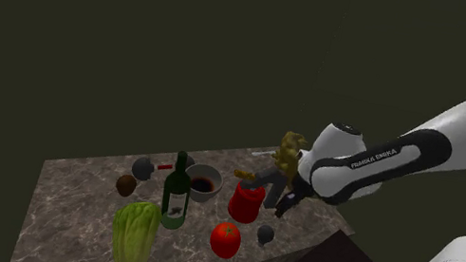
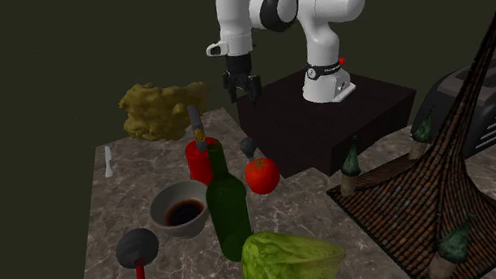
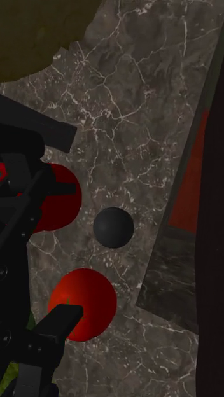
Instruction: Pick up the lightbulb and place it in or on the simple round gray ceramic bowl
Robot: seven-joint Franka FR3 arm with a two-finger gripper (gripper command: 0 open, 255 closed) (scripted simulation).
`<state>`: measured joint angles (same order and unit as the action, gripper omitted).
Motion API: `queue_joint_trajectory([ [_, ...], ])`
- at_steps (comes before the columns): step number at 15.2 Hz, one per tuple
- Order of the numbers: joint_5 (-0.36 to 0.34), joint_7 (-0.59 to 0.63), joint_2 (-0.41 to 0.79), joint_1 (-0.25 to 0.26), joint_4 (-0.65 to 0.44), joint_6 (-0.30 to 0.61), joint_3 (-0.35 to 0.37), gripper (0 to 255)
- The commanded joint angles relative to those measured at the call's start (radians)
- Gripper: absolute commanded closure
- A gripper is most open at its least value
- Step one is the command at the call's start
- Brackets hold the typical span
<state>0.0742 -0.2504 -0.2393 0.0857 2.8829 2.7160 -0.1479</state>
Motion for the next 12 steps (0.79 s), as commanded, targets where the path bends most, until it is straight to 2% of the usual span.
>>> queue_joint_trajectory([
  [1, 0.09, -0.076, 0.116, 0.05, -0.004, 0.113, -0.031, 0],
  [2, 0.167, -0.137, 0.172, 0.083, -0.013, 0.156, -0.045, 0],
  [4, 0.409, -0.327, 0.288, 0.13, -0.047, 0.225, -0.035, 0],
  [6, 0.686, -0.555, 0.404, 0.098, -0.103, 0.271, 0.053, 0],
  [7, 0.795, -0.652, 0.46, 0.047, -0.135, 0.294, 0.122, 0],
  [8, 0.793, -0.653, 0.464, 0.027, -0.136, 0.298, 0.141, 0],
  [12, 0.924, -0.771, 0.552, -0.053, -0.183, 0.348, 0.243, 0],
])
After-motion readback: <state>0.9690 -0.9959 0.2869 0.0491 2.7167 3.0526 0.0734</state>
